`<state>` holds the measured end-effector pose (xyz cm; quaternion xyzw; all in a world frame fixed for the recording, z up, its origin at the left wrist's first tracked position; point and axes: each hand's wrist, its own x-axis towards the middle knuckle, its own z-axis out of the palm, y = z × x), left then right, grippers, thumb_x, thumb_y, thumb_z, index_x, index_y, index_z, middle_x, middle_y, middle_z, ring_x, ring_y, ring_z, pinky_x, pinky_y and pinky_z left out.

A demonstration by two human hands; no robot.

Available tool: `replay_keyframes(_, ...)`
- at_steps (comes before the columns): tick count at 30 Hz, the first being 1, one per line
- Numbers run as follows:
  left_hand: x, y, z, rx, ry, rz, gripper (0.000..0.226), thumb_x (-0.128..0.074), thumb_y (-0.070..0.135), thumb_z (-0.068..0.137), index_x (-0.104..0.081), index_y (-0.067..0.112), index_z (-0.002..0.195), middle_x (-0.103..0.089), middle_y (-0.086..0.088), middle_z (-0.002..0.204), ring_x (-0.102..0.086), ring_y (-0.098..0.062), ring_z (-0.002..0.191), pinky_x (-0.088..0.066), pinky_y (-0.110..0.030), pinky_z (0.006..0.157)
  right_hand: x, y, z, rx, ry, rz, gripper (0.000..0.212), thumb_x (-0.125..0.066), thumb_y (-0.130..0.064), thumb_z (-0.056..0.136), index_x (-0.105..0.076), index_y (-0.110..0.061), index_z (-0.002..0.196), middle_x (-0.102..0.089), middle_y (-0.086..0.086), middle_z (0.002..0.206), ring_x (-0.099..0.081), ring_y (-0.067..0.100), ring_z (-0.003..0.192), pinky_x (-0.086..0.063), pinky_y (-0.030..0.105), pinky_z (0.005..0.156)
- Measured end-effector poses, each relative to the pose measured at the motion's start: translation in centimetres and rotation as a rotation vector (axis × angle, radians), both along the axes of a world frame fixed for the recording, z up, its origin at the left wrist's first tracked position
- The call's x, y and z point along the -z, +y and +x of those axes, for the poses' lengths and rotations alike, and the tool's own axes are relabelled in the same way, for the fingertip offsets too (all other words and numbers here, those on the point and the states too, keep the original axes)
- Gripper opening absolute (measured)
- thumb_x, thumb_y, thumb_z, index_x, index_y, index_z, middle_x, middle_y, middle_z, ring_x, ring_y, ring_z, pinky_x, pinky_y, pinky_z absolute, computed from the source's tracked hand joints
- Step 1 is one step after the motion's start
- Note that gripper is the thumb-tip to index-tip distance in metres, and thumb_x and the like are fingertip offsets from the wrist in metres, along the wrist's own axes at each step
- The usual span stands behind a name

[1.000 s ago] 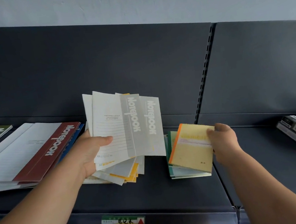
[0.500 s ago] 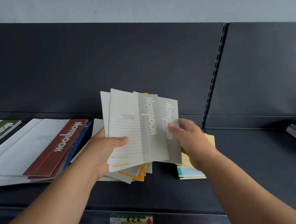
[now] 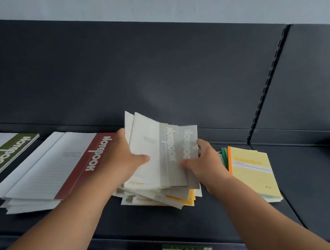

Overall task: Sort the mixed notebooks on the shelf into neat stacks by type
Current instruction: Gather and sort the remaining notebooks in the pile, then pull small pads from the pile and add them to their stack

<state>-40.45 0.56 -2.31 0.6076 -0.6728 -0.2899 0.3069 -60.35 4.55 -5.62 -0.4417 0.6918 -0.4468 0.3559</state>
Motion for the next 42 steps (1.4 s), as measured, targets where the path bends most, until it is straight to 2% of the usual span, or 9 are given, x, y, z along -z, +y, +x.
replay_keyframes(2,0.7,-0.6,0.5,0.027,-0.331,0.0,0.081,-0.071,0.047,0.076,-0.029,0.016,0.138,-0.045,-0.003,0.139,-0.047,-0.025,0.124,-0.043,-0.042,0.1,0.6,-0.1,0.9,-0.024,0.176,0.122,0.042,-0.067,-0.025,0.084,-0.047,-0.019,0.121,-0.061,-0.003,0.113,-0.06,0.022,0.105,-0.054,0.041,0.091)
replay_keyframes(4,1.6,-1.1,0.7,0.098,-0.487,0.075,0.078,-0.059,0.056,0.083,-0.028,0.012,0.14,-0.034,-0.008,0.148,-0.036,-0.029,0.134,-0.038,-0.043,0.105,1.2,-0.1,1.8,-0.028,0.286,0.185,0.036,-0.065,-0.033,0.085,-0.048,-0.02,0.114,-0.058,-0.001,0.115,-0.057,0.024,0.107,-0.051,0.041,0.092)
replay_keyframes(6,2.4,-1.5,0.9,0.165,-0.553,0.138,0.083,-0.047,0.063,0.087,-0.019,0.014,0.148,-0.022,-0.011,0.156,-0.024,-0.032,0.142,-0.03,-0.046,0.111,1.6,-0.4,2.5,-0.026,0.323,0.182,0.047,-0.063,-0.037,0.085,-0.049,-0.018,0.126,-0.054,0.002,0.128,-0.054,0.023,0.113,-0.048,0.039,0.094)
replay_keyframes(9,3.0,-2.0,1.3,0.215,-0.632,0.137,0.087,-0.035,0.067,0.089,-0.001,0.02,0.154,-0.004,-0.011,0.161,-0.004,-0.033,0.148,-0.014,-0.049,0.118,1.4,-0.4,3.4,0.012,0.362,0.215,0.063,-0.06,-0.039,0.088,-0.039,-0.016,0.142,-0.042,0.002,0.141,-0.049,0.024,0.122,-0.045,0.035,0.095)
replay_keyframes(14,2.4,-2.3,2.9,0.271,-0.579,0.002,0.082,-0.035,0.062,0.092,0.003,0.022,0.154,0.008,-0.007,0.162,0.012,-0.029,0.148,-0.006,-0.048,0.119,0.4,0.2,5.0,0.11,0.532,0.199,0.067,-0.054,-0.044,0.091,-0.031,-0.018,0.148,-0.029,0.005,0.155,-0.037,0.03,0.137,-0.037,0.045,0.109)
replay_keyframes(17,1.6,-2.1,4.2,0.308,-0.606,-0.105,0.08,-0.035,0.06,0.094,0.001,0.022,0.154,0.006,-0.008,0.162,0.009,-0.029,0.148,-0.005,-0.046,0.12,-0.4,0.3,6.7,0.082,0.655,0.174,0.068,-0.049,-0.046,0.096,-0.024,-0.019,0.153,-0.019,0.003,0.162,-0.021,0.027,0.147,-0.026,0.047,0.117)
replay_keyframes(23,0.4,-2.2,8.2,0.238,-0.675,-0.215,0.076,-0.032,0.061,0.094,-0.005,0.023,0.154,-0.002,-0.006,0.162,0.001,-0.026,0.149,-0.009,-0.044,0.119,-2.3,-0.4,10.4,-0.057,0.867,0.07,0.058,-0.045,-0.046,0.099,-0.034,-0.019,0.149,-0.022,0.002,0.161,-0.018,0.025,0.148,-0.02,0.044,0.119)
replay_keyframes(33,-0.9,0.0,17.4,-0.051,-0.81,-0.181,0.072,-0.033,0.061,0.095,-0.009,0.027,0.153,-0.006,-0.006,0.162,-0.001,-0.026,0.149,-0.003,-0.047,0.118,-3.5,-3.6,18.9,-0.38,0.912,-0.139,0.053,-0.048,-0.042,0.098,-0.039,-0.02,0.146,-0.028,0.003,0.159,-0.02,0.025,0.148,-0.018,0.045,0.118)
replay_keyframes(42,-0.5,3.1,25.6,-0.258,-0.778,-0.099,0.071,-0.038,0.06,0.094,-0.016,0.026,0.152,-0.014,-0.005,0.161,-0.01,-0.025,0.147,-0.007,-0.047,0.119,-3.1,-3.5,25.7,-0.59,0.874,-0.149,0.059,-0.044,-0.048,0.099,-0.031,-0.024,0.151,-0.022,0.001,0.161,-0.015,0.025,0.149,-0.012,0.047,0.121)
